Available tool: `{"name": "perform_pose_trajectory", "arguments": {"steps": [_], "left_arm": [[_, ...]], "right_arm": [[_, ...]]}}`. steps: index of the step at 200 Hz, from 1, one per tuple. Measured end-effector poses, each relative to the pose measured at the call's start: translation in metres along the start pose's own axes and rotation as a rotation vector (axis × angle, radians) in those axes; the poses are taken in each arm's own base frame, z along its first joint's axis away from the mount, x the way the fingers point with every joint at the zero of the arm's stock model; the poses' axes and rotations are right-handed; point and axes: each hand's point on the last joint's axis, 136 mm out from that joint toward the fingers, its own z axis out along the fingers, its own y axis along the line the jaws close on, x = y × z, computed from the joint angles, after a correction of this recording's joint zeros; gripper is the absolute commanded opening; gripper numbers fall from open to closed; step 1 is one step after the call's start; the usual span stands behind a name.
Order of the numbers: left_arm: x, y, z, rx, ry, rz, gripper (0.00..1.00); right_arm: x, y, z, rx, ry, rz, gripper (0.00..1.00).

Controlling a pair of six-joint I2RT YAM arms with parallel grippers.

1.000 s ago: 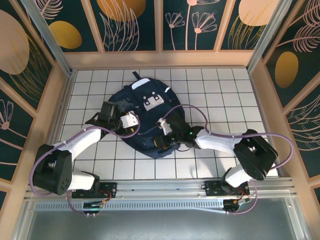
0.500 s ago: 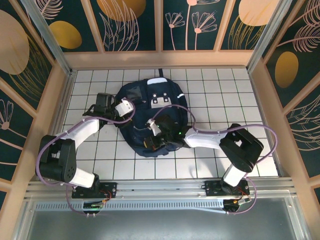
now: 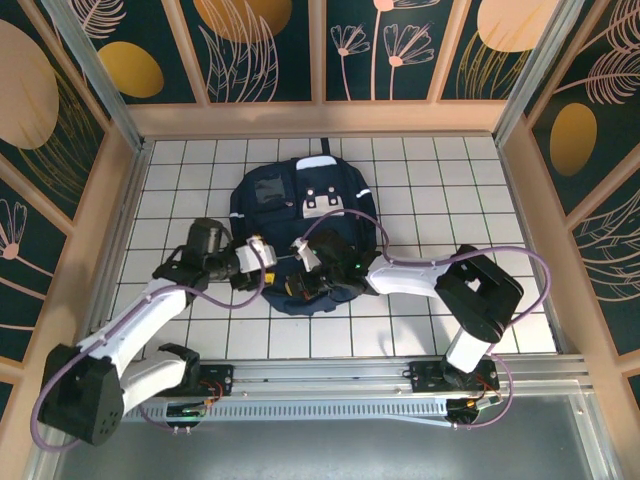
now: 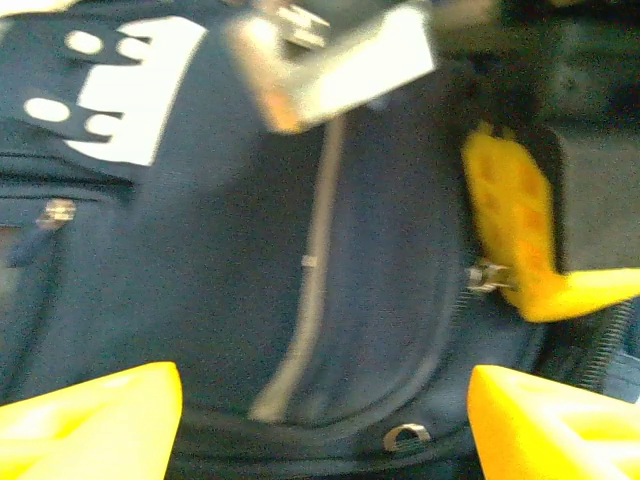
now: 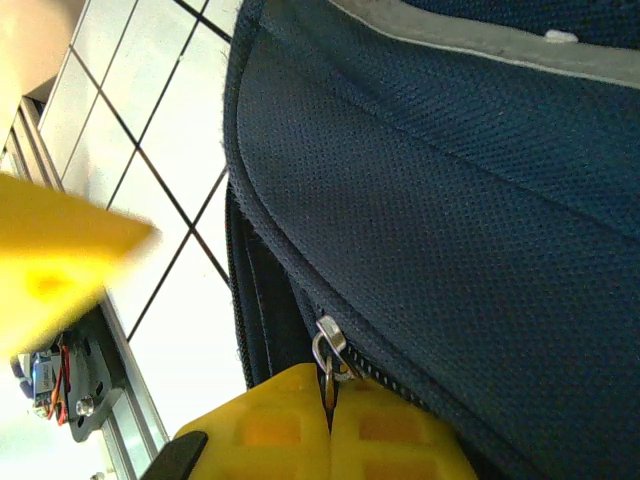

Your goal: Pack books, pencil case, and school supplies into a backpack

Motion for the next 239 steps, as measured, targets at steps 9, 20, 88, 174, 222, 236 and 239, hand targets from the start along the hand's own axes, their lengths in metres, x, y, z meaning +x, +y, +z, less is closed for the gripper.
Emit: {"name": "perform_pose_trajectory", "arguments": {"steps": [9,20,88,174,222,236,239], "left_arm": [[0.006,-0.008,0.008,0.036,0.034,0.003,0.75],[0.013,-0.015,0.016,0.064,0.071,0.012,0.75],[0.016,-0.010,0.038,0.071,0.184,0.112,0.08],[-0.001,-0.010,0.033,0.069,0.132,0.181,0.00],[0.000,-0.010,0.033,0.068,0.133,0.201,0.00],[0.000,-0.010,0.033,0.067,0.132,0.203,0.00],[0.000,-0.010,0.034,0.067,0.132,0.204,0.00]], "right_arm": [[-0.001,0.000,-0.001,0.000,-0.002,0.000,0.00],[-0.002,0.001,-0.002,-0.001,-0.006,0.000,0.00],[-0.004,0.000,-0.006,0.006,-0.015,0.017,0.00],[-0.018,-0.029,-0.047,0.093,-0.050,0.004,0.00],[-0.010,-0.059,-0.077,0.155,-0.050,0.029,0.00],[-0.007,-0.063,-0.080,0.161,-0.047,0.028,0.00],[-0.006,-0.064,-0.080,0.162,-0.045,0.030,0.00]]}}
